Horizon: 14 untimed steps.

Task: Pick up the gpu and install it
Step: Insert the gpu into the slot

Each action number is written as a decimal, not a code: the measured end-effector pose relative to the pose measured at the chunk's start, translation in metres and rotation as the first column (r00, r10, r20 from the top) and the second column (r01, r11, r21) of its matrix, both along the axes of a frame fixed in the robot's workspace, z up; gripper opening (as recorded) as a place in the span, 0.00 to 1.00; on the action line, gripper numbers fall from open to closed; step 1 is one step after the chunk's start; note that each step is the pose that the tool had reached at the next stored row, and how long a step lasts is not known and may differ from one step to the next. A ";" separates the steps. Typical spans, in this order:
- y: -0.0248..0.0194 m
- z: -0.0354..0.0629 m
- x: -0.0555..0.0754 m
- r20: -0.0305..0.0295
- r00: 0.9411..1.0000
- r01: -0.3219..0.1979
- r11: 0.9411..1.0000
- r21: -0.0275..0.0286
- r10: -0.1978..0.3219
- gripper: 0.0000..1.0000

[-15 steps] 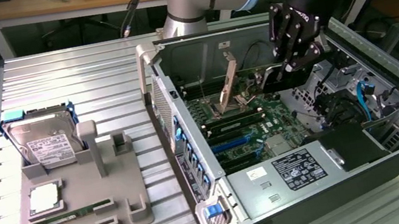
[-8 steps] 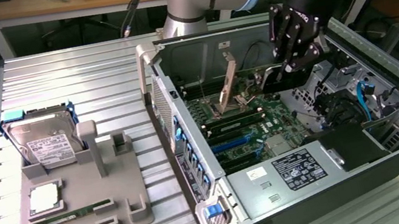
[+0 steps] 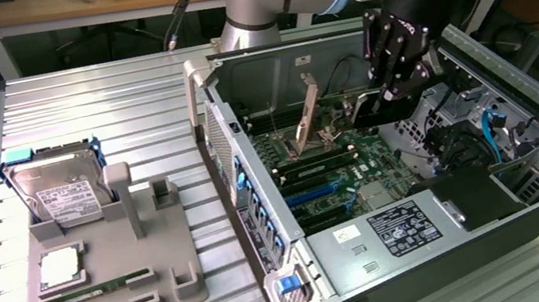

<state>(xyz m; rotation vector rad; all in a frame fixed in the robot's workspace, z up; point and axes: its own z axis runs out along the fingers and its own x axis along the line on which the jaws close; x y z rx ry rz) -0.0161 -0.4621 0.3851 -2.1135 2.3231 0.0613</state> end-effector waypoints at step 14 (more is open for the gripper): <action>0.0000 -0.0020 0.000 0.000 1.000 0.004 1.000 0.000 -0.004 0.27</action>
